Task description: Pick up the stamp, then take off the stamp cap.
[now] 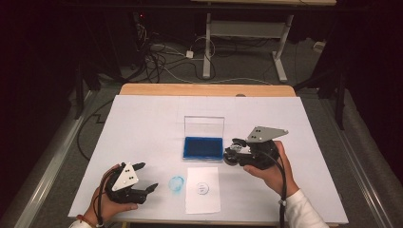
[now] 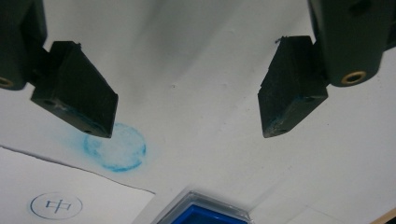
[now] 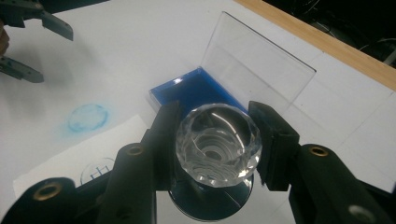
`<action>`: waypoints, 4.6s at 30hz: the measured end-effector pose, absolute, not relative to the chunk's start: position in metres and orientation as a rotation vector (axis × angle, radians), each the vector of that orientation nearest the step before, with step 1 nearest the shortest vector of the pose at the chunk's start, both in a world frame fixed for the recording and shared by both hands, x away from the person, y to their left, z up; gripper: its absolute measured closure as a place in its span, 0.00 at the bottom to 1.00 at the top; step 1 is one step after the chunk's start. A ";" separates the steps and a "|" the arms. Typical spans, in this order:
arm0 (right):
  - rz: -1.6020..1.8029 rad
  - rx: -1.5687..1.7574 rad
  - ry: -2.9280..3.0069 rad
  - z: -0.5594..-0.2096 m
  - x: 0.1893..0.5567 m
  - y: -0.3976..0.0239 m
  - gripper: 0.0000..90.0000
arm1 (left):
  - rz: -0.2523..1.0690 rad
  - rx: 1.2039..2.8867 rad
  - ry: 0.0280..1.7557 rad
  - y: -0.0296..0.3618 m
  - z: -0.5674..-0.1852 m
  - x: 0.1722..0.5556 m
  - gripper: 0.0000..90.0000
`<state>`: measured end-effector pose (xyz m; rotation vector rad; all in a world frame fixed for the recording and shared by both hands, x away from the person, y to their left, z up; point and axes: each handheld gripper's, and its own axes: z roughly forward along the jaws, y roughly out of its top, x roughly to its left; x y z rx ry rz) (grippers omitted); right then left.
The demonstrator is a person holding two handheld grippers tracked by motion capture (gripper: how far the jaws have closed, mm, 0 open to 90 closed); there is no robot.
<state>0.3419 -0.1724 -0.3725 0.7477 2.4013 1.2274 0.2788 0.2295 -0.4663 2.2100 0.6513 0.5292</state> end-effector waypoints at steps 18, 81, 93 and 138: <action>1.271 0.649 2.434 -0.364 0.332 -0.148 0.63 | 0.532 2.211 0.676 0.235 -0.468 0.271 0.22; 1.524 0.547 2.480 -0.375 0.310 -0.087 0.63 | 0.372 2.055 0.431 0.133 -0.445 0.291 0.32; 1.568 0.566 2.461 -0.376 0.310 -0.088 0.63 | 0.356 2.027 0.413 0.127 -0.445 0.290 0.38; 1.524 0.571 2.525 -0.397 0.314 -0.084 0.63 | 0.353 2.215 0.428 0.123 -0.448 0.293 0.41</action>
